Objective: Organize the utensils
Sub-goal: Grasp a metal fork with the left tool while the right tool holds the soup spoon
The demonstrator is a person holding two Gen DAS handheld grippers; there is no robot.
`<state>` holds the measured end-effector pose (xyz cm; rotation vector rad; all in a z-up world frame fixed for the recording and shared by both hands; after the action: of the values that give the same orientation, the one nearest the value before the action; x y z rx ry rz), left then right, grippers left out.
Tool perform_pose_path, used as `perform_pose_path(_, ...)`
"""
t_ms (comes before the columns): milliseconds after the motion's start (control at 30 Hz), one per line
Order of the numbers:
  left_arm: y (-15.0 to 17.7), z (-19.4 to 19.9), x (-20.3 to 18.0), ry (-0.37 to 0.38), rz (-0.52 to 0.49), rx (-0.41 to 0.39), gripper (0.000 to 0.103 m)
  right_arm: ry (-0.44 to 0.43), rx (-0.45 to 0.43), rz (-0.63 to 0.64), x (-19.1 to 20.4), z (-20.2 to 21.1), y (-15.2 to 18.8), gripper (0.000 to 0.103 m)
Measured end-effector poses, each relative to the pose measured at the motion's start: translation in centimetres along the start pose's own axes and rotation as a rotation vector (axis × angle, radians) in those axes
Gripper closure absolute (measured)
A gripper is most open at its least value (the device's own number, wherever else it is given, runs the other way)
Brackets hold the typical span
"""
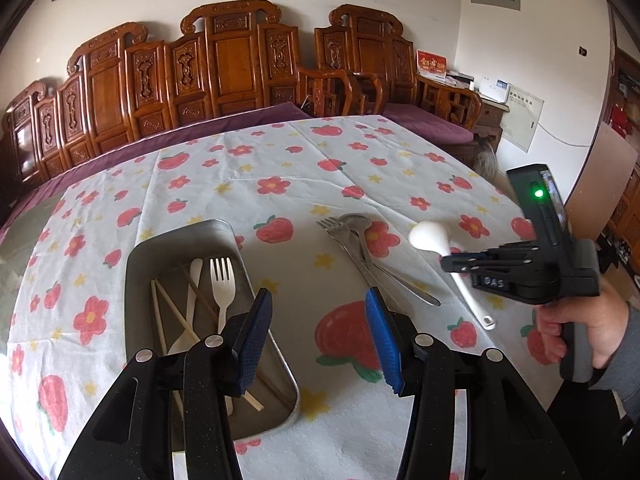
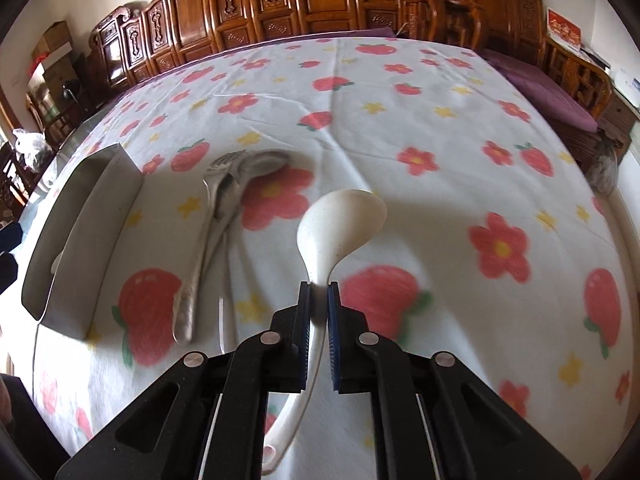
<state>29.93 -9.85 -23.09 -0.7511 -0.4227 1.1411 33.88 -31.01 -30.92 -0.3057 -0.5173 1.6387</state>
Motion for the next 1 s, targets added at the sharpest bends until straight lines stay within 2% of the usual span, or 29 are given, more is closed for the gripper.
perform_pose_path(133,-0.2,-0.1,-1.2,-0.008,-0.009,0.0,0.057,0.027,-0.015,0.018,-1.2,1.1,1.0,0.098)
perform_pose_path(333,-0.4,-1.8,-2.7,-0.035,-0.03,0.038,0.057,-0.008,-0.028,0.011,-1.9,1.1,1.5,0.099)
perform_pose_path(733,-1.3,-9.2,-4.2,-0.064,0.041,0.159,0.057,-0.019,-0.009,0.112,-2.7,1.5,2.2,0.098)
perform_pose_path(900,-1.1,-12.1,-4.0,-0.052,0.09,0.224,0.068,-0.03,-0.021,0.104,-3.2,1.4,2.7,0.096)
perform_pose_path(1000,-1.0,-13.5,-3.8,-0.069,0.104,0.251,0.07,-0.042,-0.021,0.093,-3.6,1.4,2.9,0.095)
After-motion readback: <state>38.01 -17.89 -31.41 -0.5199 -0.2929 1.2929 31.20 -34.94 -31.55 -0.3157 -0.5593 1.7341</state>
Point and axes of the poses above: each gripper's, at about its wrist camera, not at the fingertips, and z roughly against the way its jaws point, x to its left, y to its underside, the point moved 8 cm from there along -z, roughly the way its jaws point, and after that the axes turned 3 degrees about z, right-handed, at the moved point
